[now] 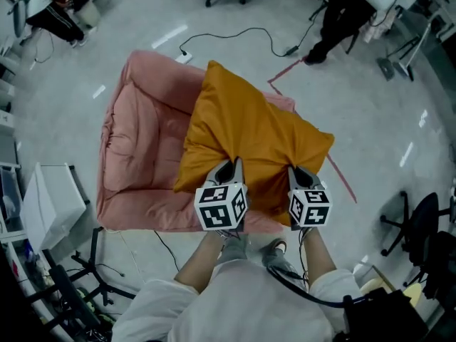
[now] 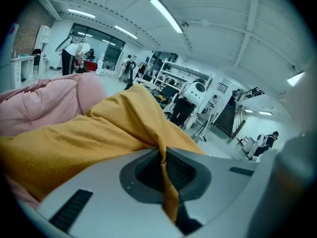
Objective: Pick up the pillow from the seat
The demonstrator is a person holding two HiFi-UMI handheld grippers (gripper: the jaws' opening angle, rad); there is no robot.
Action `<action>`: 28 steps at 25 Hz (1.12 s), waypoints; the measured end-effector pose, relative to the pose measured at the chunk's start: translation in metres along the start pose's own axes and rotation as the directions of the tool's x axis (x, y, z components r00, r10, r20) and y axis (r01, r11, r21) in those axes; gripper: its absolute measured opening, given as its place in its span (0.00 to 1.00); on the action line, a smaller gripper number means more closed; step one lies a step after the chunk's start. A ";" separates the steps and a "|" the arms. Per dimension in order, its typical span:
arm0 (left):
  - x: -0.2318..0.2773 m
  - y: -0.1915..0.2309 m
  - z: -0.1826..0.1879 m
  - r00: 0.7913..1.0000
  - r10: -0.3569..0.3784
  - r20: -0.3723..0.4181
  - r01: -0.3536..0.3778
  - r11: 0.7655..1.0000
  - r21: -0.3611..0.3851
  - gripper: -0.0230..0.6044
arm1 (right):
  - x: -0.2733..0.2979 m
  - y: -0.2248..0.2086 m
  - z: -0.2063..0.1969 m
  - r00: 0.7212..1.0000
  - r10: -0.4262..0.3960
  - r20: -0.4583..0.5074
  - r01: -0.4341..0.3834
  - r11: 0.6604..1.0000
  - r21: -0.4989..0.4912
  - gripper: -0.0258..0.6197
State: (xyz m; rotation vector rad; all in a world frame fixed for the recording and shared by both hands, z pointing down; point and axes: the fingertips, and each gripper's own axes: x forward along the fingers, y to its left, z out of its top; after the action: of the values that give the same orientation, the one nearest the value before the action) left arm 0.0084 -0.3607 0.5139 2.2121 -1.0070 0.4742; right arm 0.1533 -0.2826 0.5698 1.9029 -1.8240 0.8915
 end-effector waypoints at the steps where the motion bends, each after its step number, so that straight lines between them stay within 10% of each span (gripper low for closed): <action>1: -0.002 -0.011 -0.002 1.000 -0.014 -0.001 0.014 1.000 0.012 0.06 | -0.011 -0.007 -0.001 1.000 -0.009 0.011 0.009 1.000 0.006 0.10; 28: -0.080 -0.308 -0.174 0.988 -0.148 -0.047 0.155 0.963 0.220 0.06 | -0.279 -0.182 -0.171 0.984 -0.125 0.124 0.099 0.976 0.194 0.10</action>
State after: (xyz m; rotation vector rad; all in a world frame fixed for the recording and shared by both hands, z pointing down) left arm 0.1834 -0.0468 0.4678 2.4520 -0.7930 0.5727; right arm 0.3076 0.0579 0.5441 2.2088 -1.7390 0.9453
